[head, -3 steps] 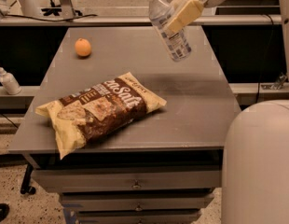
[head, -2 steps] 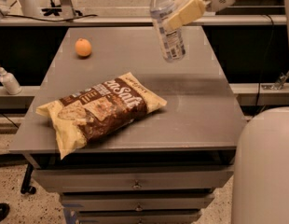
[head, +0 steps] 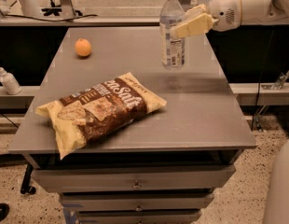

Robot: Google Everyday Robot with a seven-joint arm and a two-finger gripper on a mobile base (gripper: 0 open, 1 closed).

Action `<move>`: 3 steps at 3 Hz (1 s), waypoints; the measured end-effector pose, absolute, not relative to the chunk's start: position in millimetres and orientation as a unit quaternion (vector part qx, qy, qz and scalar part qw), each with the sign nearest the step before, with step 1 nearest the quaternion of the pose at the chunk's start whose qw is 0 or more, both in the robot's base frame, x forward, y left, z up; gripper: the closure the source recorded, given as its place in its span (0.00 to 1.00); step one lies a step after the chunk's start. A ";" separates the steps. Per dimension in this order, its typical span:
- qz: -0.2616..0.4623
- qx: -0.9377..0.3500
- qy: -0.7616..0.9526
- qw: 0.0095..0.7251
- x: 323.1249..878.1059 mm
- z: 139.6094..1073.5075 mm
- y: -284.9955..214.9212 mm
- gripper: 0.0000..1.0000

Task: Place blue plastic bottle upright

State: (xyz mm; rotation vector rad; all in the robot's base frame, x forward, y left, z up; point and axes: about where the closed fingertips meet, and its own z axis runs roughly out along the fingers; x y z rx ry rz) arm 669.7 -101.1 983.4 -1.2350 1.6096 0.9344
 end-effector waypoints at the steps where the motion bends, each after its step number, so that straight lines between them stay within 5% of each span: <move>1: 0.369 -0.483 0.635 0.476 668.6 962.5 -116.0 1.00; 3: 0.327 -0.497 0.607 0.527 661.2 933.7 -129.6 1.00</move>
Offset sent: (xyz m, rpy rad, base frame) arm -0.0138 -0.0417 -0.0600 0.0855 -0.2486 -0.1100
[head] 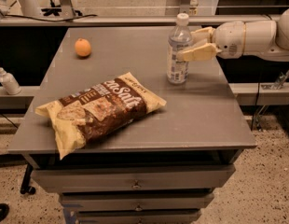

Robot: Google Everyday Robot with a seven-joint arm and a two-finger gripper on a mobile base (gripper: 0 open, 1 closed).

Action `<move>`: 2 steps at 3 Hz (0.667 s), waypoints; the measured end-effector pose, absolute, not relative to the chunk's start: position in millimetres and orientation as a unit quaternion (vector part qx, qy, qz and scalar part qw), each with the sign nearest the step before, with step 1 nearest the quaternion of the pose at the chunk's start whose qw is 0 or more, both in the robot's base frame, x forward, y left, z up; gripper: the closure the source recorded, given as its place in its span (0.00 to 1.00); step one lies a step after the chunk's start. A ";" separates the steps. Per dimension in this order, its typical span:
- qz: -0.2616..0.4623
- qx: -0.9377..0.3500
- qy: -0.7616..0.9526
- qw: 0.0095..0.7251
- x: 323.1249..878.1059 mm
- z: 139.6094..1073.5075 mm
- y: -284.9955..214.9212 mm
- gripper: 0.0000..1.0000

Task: Place blue plastic bottle upright

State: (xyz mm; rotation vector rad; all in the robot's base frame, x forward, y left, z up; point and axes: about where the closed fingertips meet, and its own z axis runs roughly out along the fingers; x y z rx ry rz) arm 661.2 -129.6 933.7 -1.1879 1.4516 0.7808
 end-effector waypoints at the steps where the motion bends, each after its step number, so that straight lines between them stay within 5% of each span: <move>1: 0.316 -0.508 0.604 0.526 658.5 925.3 -130.5 0.85; 2: 0.310 -0.516 0.606 0.520 657.1 921.4 -130.6 0.61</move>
Offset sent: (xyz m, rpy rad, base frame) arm -0.0064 -0.0084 -0.0162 -0.0772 -0.0264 0.0060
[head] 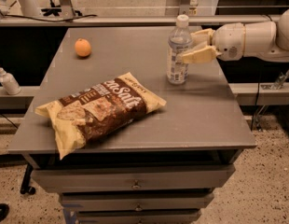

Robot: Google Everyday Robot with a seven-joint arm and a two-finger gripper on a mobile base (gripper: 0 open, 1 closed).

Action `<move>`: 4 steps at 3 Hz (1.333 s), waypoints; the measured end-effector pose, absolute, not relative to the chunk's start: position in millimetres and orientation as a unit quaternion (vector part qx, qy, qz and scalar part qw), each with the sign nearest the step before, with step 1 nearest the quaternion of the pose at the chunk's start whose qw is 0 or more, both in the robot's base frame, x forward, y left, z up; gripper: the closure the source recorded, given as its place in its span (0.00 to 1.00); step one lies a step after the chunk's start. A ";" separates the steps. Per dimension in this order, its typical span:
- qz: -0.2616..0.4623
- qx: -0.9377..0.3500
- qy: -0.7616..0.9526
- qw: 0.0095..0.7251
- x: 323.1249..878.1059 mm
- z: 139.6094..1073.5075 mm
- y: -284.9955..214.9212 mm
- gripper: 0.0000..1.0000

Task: Place blue plastic bottle upright

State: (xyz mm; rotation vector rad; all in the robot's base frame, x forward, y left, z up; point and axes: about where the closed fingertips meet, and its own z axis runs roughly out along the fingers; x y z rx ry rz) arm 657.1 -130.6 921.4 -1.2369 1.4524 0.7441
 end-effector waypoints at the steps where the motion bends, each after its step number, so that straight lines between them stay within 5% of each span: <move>1: 0.310 -0.516 0.606 0.520 657.1 921.7 -130.5 0.39; 3: 0.298 -0.532 0.611 0.504 652.8 919.8 -131.3 0.00; 4: 0.288 -0.535 0.617 0.500 650.0 917.1 -141.6 0.00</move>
Offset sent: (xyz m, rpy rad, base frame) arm -0.0068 -0.0065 -0.0013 -0.0727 0.0020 0.0072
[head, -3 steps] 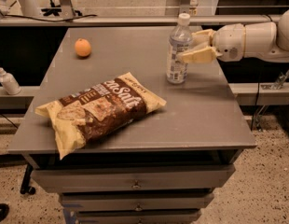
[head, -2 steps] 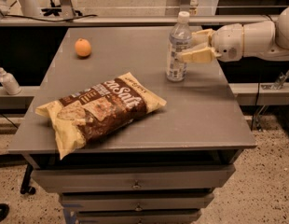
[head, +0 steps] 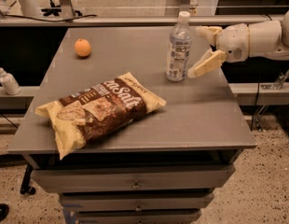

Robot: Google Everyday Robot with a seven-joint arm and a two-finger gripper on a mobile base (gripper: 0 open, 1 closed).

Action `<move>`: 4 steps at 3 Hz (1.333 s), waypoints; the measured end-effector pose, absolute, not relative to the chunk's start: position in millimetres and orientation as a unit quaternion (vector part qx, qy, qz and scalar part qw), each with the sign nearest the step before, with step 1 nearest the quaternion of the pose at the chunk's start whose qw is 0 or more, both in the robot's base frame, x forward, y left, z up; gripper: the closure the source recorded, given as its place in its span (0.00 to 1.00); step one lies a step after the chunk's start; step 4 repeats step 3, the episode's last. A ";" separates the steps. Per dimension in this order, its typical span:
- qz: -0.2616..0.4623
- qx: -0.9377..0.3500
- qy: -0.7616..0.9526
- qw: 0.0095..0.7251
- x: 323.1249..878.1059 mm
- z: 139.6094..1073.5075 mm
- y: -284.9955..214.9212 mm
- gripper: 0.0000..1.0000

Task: Place blue plastic bottle upright

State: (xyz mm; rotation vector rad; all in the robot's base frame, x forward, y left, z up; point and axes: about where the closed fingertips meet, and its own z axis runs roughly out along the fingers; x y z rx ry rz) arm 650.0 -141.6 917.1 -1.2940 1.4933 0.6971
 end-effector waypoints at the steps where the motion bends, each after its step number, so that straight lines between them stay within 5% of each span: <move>1: 0.259 -0.516 0.640 0.507 650.4 915.7 -191.6 0.00; 2: 0.230 -0.498 0.654 0.521 648.3 928.9 -242.5 0.00; 4: 0.226 -0.497 0.653 0.525 649.3 933.2 -245.7 0.00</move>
Offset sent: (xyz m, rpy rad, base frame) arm -0.0060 -0.1726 0.0322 -0.0473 -0.0638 -0.2597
